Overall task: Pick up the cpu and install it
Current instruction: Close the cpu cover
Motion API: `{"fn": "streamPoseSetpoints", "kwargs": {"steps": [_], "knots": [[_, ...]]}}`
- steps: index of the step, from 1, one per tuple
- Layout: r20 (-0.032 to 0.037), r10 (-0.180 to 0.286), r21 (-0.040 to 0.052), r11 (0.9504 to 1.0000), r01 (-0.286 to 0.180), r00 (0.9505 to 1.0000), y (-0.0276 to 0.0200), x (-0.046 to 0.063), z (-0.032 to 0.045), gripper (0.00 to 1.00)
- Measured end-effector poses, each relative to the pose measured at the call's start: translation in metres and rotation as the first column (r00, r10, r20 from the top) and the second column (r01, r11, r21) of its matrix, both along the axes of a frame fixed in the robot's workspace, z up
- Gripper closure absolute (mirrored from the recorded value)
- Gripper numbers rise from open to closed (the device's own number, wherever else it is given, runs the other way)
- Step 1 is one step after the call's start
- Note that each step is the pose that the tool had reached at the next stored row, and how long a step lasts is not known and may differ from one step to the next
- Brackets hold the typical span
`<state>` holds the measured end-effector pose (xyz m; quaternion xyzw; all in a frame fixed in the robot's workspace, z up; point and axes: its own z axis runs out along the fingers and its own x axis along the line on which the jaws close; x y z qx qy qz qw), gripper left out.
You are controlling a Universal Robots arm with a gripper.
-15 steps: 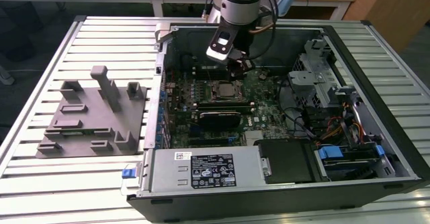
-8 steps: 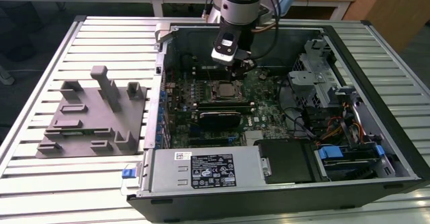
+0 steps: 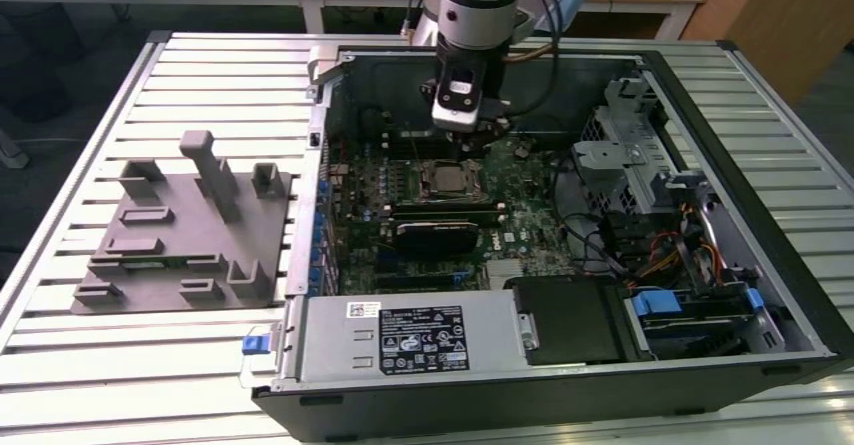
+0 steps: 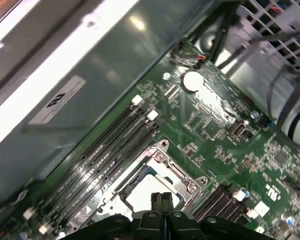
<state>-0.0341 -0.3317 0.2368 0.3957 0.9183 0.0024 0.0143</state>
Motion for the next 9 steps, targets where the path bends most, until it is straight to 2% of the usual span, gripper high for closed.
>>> {"fn": "streamPoseSetpoints", "kwargs": {"steps": [5,9], "knots": [[0.0,0.091,0.0,0.9959,-0.091,0.9959,0.0,0.0,0.0,0.89],[0.0,0.164,-0.0001,0.9865,-0.164,0.9865,0.0,0.0,0.0,0.89]]}}
